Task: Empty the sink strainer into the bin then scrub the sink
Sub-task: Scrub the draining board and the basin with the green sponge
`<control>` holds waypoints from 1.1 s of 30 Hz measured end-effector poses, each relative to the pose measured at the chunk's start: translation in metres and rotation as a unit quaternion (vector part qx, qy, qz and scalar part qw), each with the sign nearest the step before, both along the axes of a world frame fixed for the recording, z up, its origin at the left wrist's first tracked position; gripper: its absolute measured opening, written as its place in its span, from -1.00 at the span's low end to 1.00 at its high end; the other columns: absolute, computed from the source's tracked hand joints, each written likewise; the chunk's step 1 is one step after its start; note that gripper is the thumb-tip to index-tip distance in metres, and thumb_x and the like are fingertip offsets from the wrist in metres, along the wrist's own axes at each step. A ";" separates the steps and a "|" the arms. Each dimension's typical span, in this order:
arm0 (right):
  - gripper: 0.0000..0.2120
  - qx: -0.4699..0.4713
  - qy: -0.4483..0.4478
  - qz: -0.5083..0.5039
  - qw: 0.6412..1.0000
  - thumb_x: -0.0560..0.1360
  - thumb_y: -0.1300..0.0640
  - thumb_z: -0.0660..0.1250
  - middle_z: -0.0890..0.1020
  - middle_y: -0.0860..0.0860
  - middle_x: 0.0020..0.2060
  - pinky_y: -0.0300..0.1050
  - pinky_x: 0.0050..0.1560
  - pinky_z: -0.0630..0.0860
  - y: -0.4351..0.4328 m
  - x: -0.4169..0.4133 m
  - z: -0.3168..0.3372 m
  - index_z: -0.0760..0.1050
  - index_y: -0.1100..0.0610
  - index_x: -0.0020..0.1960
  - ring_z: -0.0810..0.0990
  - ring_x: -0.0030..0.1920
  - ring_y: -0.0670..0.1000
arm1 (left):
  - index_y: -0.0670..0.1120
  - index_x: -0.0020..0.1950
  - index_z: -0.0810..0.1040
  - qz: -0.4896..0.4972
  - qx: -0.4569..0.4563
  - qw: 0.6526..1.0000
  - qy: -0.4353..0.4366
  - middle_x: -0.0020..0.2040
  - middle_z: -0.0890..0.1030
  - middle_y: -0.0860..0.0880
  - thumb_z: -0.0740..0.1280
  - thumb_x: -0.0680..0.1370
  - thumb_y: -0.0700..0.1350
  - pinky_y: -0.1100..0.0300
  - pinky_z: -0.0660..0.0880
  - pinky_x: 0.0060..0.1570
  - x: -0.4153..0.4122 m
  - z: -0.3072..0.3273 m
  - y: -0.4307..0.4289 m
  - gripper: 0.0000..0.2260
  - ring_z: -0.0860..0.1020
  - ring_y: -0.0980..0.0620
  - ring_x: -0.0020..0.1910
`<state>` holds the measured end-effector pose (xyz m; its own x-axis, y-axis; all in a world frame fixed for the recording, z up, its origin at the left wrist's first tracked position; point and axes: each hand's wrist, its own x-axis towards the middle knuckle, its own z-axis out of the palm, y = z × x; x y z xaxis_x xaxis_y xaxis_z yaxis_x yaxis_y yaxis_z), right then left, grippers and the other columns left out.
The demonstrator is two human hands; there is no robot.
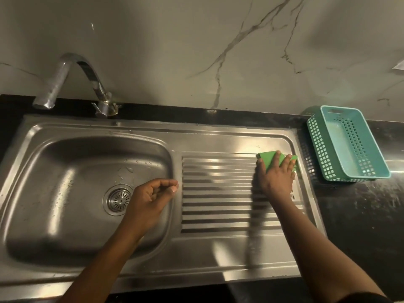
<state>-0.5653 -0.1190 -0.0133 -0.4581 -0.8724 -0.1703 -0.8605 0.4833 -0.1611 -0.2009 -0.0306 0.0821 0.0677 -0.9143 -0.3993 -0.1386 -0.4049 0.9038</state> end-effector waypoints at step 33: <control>-0.42 0.004 -0.081 0.505 0.859 0.71 -0.01 0.07 0.05 0.10 0.69 0.07 0.68 -0.12 0.120 0.189 -0.003 0.10 0.04 0.70 -0.08 0.70 0.07 | -0.11 0.15 0.73 -0.003 -0.011 1.000 -0.021 0.06 0.79 0.00 0.42 0.62 -0.24 -0.05 0.62 0.30 0.034 0.016 0.029 -0.84 0.73 0.15 0.07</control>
